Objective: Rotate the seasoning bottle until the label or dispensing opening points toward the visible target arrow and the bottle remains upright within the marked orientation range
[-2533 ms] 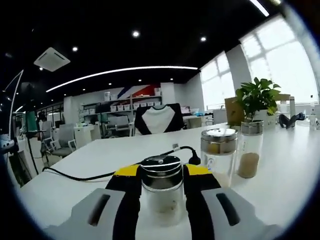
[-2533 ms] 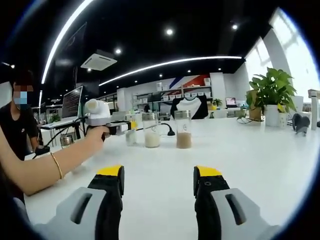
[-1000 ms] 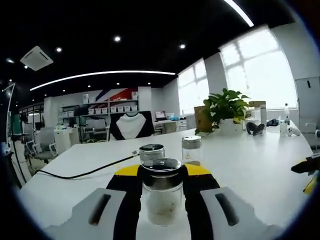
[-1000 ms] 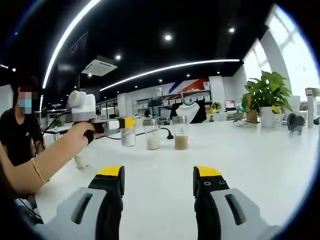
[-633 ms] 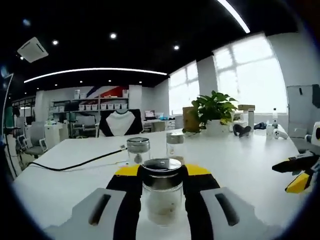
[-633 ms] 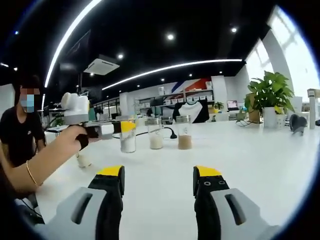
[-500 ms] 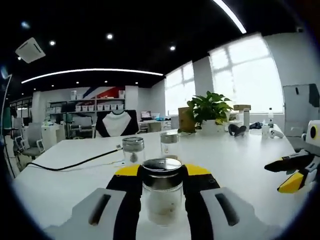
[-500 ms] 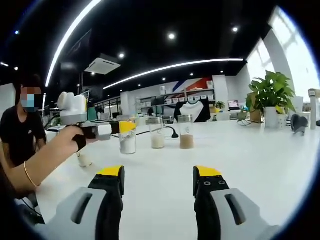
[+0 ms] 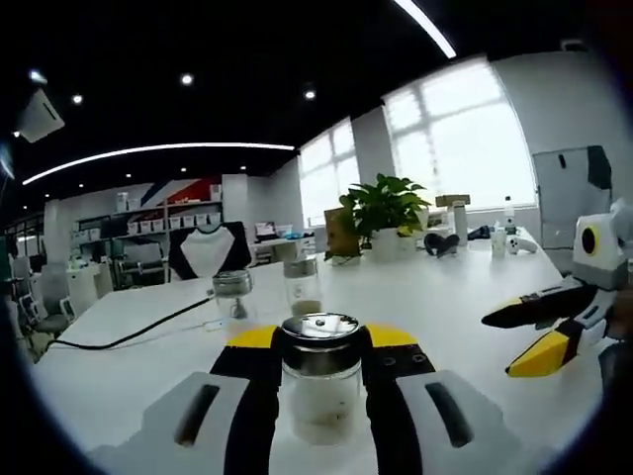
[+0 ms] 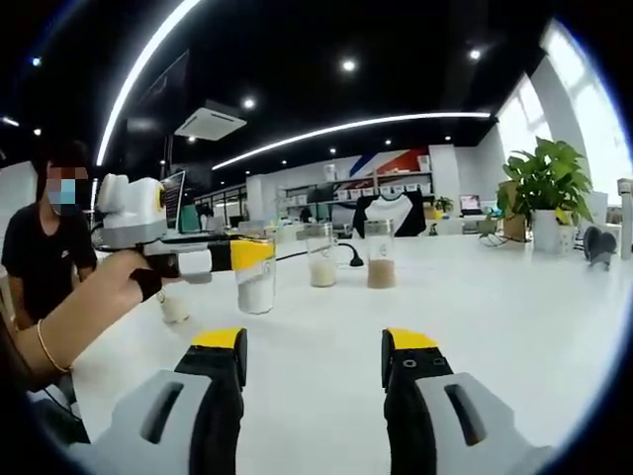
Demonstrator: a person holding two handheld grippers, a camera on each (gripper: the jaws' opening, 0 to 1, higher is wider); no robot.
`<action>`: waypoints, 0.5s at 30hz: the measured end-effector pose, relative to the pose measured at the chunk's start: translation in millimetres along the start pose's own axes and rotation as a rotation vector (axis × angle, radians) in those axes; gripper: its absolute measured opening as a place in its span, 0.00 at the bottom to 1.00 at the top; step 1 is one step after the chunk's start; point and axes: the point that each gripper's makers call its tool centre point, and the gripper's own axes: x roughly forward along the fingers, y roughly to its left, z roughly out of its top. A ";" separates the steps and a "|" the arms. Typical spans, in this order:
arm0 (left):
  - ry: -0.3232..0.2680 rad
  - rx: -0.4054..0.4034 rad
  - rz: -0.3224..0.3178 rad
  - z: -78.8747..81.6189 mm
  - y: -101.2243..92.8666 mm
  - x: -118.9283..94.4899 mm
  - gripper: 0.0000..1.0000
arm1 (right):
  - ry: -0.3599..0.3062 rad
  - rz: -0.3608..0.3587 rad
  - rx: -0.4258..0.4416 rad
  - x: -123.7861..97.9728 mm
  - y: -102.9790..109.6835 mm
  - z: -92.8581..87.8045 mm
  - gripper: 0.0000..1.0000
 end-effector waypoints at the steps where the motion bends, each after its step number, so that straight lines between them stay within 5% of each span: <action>1: -0.003 -0.005 -0.007 0.7 -1.5 -1.0 0.33 | 0.001 0.003 0.000 0.5 0.6 -0.1 0.54; 15: -0.022 -0.047 -0.080 -3.7 -30.0 -15.7 0.33 | 0.032 0.063 -0.017 9.4 17.4 -6.7 0.53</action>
